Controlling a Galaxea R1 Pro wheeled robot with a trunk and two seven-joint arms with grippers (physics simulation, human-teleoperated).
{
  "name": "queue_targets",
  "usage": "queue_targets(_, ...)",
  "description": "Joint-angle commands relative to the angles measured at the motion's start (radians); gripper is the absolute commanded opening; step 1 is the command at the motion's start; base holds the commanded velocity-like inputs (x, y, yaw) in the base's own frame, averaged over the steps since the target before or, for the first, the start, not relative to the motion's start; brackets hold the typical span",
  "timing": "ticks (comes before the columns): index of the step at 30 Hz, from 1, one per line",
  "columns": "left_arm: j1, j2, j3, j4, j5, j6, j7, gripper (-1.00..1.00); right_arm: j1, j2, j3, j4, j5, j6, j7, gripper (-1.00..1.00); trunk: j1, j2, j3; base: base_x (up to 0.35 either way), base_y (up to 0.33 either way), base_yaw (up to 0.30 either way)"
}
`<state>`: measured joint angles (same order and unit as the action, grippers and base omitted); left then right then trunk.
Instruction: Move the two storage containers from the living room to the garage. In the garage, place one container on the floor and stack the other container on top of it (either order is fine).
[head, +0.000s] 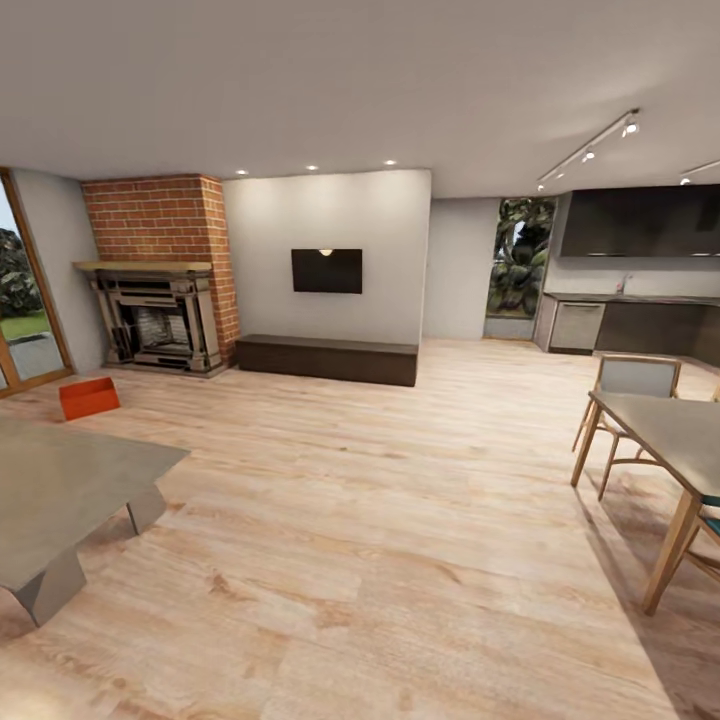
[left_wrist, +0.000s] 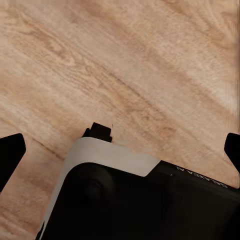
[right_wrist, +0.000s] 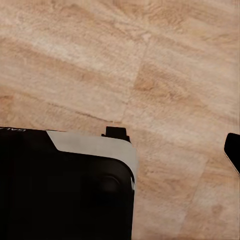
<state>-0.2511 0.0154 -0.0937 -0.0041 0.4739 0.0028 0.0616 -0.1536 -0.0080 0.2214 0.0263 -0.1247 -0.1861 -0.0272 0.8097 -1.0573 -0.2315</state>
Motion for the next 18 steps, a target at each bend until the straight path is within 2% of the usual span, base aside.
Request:
queue_targets(1, -0.001, 0.000, -0.009, 0.000, 0.008, 0.000, 0.003, 1.00, -0.001, 0.000, 0.009, 0.003, -0.010, -0.006, -0.001, 1.00, 0.001, -0.001, -0.001, 0.322, 0.000, 0.000)
queue_targets(18, -0.001, 0.000, -0.009, 0.000, 0.008, 0.000, 0.003, 1.00, -0.001, 0.000, 0.009, 0.003, -0.010, -0.006, 0.000, 1.00, 0.001, -0.001, -0.001, 0.322, 0.000, 0.000)
